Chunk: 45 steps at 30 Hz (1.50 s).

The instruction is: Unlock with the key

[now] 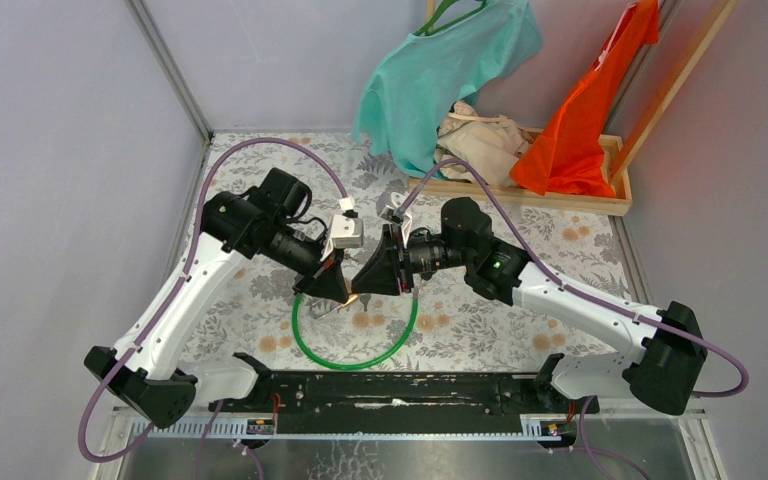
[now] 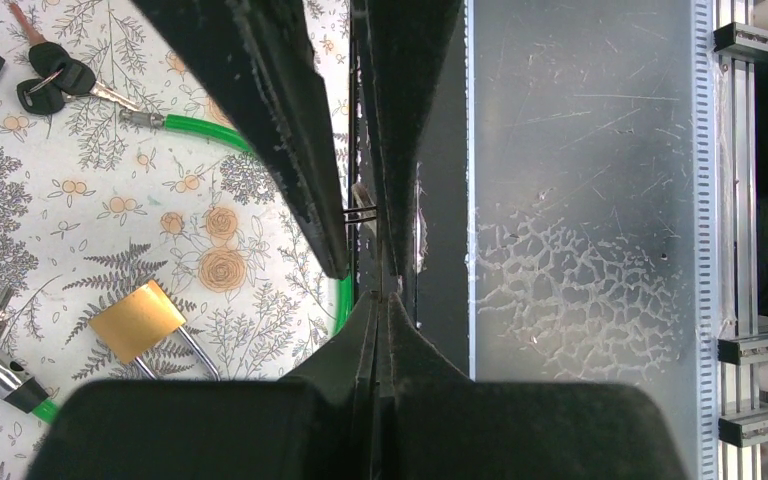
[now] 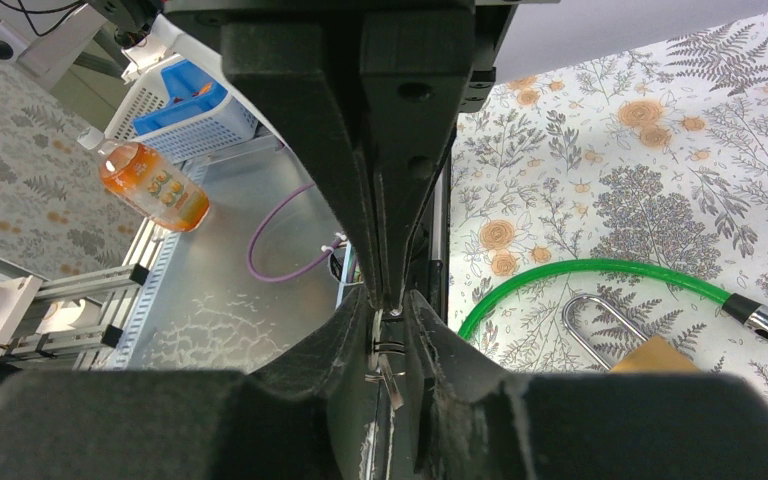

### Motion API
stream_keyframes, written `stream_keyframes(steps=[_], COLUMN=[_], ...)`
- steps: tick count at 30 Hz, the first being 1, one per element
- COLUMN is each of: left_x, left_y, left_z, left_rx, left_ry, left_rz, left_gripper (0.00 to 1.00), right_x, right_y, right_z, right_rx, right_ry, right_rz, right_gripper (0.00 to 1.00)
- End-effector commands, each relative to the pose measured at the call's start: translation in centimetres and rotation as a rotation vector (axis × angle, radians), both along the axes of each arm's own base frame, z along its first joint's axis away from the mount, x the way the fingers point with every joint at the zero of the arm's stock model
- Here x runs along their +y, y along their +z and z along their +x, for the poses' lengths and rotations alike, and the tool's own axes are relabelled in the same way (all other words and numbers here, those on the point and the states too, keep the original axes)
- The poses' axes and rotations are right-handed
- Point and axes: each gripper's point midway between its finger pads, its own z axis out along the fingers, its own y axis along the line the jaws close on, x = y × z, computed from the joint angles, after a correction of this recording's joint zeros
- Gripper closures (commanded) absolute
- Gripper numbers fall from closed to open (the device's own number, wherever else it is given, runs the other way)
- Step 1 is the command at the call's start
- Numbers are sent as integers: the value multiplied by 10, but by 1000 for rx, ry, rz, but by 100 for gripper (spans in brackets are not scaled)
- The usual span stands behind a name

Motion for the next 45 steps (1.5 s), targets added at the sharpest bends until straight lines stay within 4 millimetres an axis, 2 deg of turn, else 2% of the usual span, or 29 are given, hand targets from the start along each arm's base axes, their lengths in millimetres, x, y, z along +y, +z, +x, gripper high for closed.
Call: stream_keyframes(steps=[1,3,7,11,15,23,24,25,26,28,30,34,39,45], left_x=[-1,-1,-1,-1,0,-3,-3,-4,-4,-2,0,1,-5,-11], left_y=[10,10,9,10,10,11,12,12,12,12,11,8,-1,-3], left_z=[-6,-6,-7,-7,-6,0,0,0,0,-1,-3,-10,-6,15], left_rx=[14,13,11,7,-8,-22,-22,-23,-24,-36,-62,-62,-4,-74], left_ry=[-4,-4,-6,-8,-7,-15,-16,-16,-17,-21,-35,-57,1,112], left_rz=[-16,-14,-13,-10,-7,-8,-9,-10,-11,-11,-18,-39,-45,-67], left_gripper=[100,100,100,100,100,100,92,77,68,51,43,41,47,48], right_x=[-8,-10,-11,-11,-12,-12,-11,-10,-10,-12,-14,-17,-18,-19], right_y=[20,19,22,20,16,18,19,20,21,19,20,23,30,37], right_z=[-8,-7,-8,-7,-8,-11,-10,-9,-8,-7,-7,-6,-3,1], right_rx=[-65,-71,-90,-101,-119,-92,-77,-68,-65,-54,-54,-37,-35,-44], right_ry=[26,22,19,31,54,71,65,53,45,14,-12,-48,-90,-122], right_rz=[50,46,44,15,-21,-41,-38,-32,-23,3,38,89,166,219], right_gripper=[79,70,68,77,98,100,100,100,100,100,100,100,100,100])
